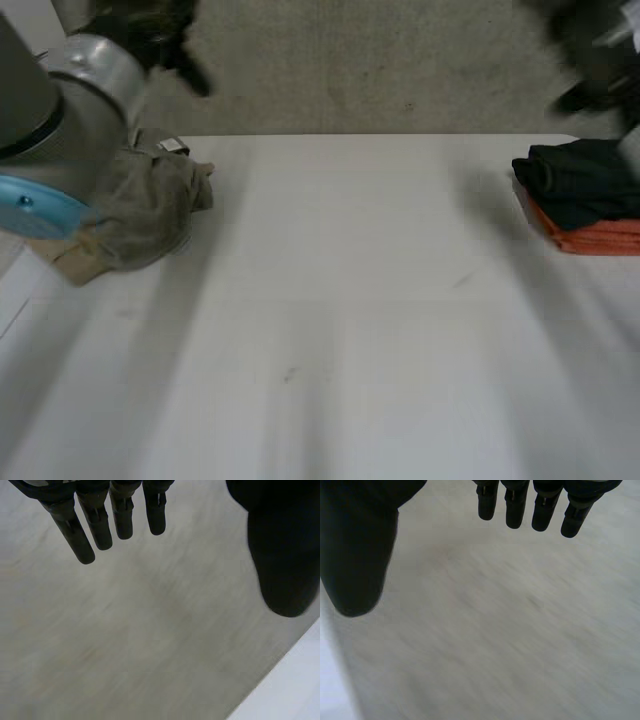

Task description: Fold the laundry.

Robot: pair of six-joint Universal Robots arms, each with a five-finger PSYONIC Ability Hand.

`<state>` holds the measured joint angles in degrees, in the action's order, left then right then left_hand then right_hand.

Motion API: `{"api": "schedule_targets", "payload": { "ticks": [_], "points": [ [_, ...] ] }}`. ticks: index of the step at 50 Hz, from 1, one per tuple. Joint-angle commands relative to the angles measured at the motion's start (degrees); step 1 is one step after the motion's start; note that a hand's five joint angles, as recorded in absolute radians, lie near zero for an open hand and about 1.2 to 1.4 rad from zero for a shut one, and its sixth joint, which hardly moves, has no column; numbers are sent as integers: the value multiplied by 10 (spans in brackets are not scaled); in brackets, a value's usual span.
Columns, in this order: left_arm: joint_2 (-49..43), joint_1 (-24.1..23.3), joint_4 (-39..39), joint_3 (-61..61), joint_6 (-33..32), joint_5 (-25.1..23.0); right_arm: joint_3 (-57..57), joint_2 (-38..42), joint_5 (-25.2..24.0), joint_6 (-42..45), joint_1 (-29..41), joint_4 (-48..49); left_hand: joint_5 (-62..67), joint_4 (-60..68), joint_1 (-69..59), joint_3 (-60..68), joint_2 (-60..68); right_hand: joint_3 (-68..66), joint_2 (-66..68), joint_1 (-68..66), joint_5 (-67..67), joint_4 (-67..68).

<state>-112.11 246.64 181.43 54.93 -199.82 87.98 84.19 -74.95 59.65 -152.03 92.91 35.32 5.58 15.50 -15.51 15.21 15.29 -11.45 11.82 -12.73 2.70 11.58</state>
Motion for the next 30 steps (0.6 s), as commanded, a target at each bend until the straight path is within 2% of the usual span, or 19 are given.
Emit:
{"api": "schedule_targets", "payload": {
  "ticks": [1,4,6,12,14,18,19,20,22,25,27,30],
  "points": [
    [-117,136,10,9,-171,1,130,-8,-71,15,79,-56,9,9,-9,12,12,15,-18,27,-27,-16],
    [-193,189,44,-7,-224,-7,137,6,-44,23,82,-112,-6,-6,6,-3,-4,15,-18,27,-27,-16],
    [-232,208,64,-15,-247,-25,136,19,-32,31,83,-138,-28,-28,28,-25,-25,15,-18,27,-27,-16],
    [-350,242,124,-56,-272,-172,145,53,3,85,83,-191,-40,-39,40,-37,-37,15,-18,27,-27,-16],
    [-372,251,132,-69,-271,-192,150,54,6,95,82,-193,-20,-19,19,-16,-17,15,-18,27,-27,-16],
    [-405,253,137,-98,-254,-197,168,56,9,112,80,-192,309,309,-309,312,312,15,-18,27,-27,-16],
    [-406,251,141,-99,-235,-196,173,56,8,112,78,-192,561,562,-562,565,564,15,-18,27,-27,-16],
    [-406,249,144,-99,-225,-196,175,57,7,111,77,-192,643,644,-644,647,646,15,-18,27,-27,-16],
    [-404,244,151,-98,-206,-192,176,57,7,112,77,-192,644,645,-645,648,647,15,-18,27,-27,-16],
    [-369,225,176,-84,-170,-161,176,57,8,110,77,-189,644,645,-645,648,647,15,-18,27,-27,-16],
    [-309,213,193,-55,-149,-131,172,56,9,111,77,-189,644,645,-645,648,647,15,-18,27,-27,-16],
    [-246,204,212,-15,-131,-117,169,54,10,108,76,-189,644,645,-645,648,647,15,-18,27,-27,-16]
  ]
}}
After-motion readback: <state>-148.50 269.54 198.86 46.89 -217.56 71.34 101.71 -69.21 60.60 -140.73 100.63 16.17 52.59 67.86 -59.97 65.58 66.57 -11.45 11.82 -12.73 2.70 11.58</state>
